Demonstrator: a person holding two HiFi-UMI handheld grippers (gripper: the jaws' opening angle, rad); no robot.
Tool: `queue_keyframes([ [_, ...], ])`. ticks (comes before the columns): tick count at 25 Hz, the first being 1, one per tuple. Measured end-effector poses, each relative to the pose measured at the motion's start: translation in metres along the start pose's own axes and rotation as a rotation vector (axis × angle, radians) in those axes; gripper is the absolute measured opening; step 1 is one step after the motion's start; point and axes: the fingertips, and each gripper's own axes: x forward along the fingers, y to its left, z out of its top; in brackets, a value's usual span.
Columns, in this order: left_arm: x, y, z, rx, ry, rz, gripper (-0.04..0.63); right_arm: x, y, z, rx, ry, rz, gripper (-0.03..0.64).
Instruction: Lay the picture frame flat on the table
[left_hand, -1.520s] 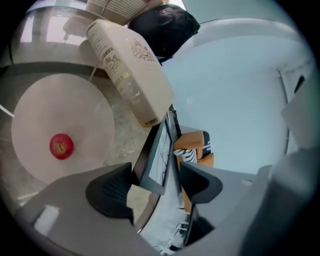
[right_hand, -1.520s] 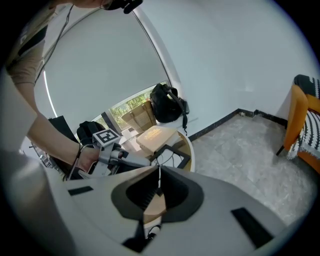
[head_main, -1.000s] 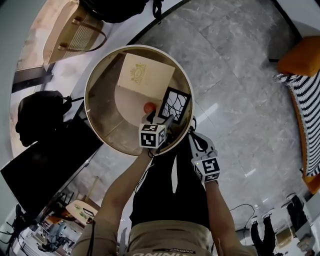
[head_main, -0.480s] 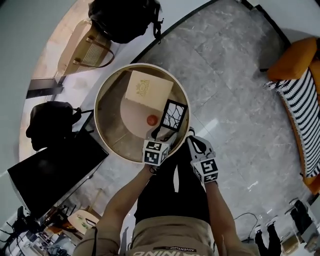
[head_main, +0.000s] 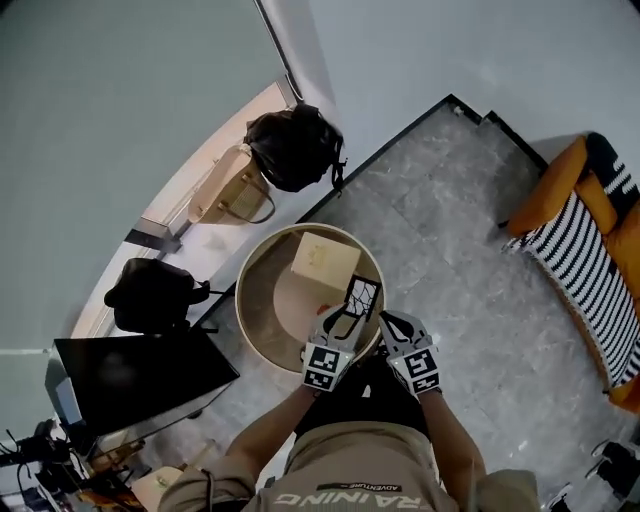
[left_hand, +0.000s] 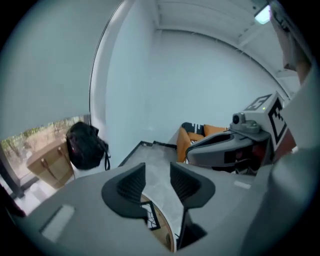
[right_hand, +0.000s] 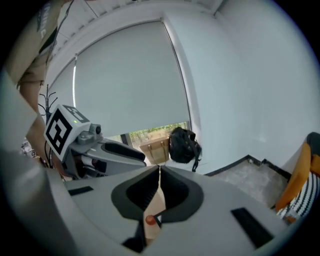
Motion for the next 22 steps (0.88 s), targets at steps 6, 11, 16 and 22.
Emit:
queue_keyframes([
  [6, -0.072, -0.007, 0.115, 0.005, -0.186, 0.101, 0.018, -0.048, 0.022, 0.096, -0.082, -0.134, 0.01, 0.009],
  [11, -0.111, 0.0, 0.177, 0.052, -0.298, 0.149, 0.008, -0.073, 0.029, 0.168, -0.112, -0.238, -0.021, 0.008],
  [16, -0.125, 0.016, 0.219, 0.115, -0.358, 0.186, 0.008, -0.079, 0.037, 0.219, -0.191, -0.326, -0.019, 0.008],
  [22, -0.135, 0.03, 0.256, 0.174, -0.412, 0.194, 0.008, -0.081, 0.043, 0.261, -0.248, -0.395, -0.034, 0.008],
])
